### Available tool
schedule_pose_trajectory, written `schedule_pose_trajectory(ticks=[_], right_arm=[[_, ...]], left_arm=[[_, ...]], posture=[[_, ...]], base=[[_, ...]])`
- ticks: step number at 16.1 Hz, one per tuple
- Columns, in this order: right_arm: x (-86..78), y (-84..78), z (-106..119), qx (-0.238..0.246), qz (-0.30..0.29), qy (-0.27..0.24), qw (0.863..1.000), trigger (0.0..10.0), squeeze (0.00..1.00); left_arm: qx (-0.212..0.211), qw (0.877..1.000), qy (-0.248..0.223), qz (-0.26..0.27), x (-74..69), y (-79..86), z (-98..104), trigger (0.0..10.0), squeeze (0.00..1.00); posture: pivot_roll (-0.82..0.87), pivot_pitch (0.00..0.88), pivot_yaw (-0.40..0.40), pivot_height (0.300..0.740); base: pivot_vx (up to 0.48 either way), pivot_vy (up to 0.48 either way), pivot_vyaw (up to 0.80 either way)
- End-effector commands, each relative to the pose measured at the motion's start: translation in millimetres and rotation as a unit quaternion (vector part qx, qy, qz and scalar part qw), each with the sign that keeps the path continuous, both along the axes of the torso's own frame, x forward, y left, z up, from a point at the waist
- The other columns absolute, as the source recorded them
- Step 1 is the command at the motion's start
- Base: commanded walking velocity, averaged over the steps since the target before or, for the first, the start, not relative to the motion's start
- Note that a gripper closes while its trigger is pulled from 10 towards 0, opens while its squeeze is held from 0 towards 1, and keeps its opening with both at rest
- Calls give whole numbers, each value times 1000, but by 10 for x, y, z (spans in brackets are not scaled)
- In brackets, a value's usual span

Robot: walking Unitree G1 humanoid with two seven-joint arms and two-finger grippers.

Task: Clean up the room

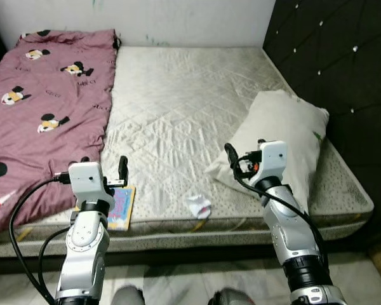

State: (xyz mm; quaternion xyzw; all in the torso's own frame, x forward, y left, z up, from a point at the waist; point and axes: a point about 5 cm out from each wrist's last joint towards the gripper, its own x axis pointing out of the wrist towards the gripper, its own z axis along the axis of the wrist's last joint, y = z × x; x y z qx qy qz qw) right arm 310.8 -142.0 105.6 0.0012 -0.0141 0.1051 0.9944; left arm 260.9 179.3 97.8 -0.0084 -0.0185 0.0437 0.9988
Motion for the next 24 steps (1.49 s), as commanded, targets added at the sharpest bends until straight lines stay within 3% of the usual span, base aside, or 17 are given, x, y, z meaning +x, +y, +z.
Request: schedule_pose_trajectory(ticks=[1,4,24], right_arm=[[-7,-1,-9,-1,3,2,1000,10000,0],[-5,6,-2,0,12,0,1000,10000,0],[-5,87,-34,0,46,37,998,10000,0]], left_arm=[[1,1000,2,2,-1,10,-6,10000,0],[-1,1000,1,6,-5,12,-1,10000,0],[-14,1000,6,25,-47,25,-19,10000,0]], posture=[[-1,23,-26,635],[-3,34,-30,597],[-7,57,-48,597]], base=[[0,0,0],[0,0,0],[0,0,0]])
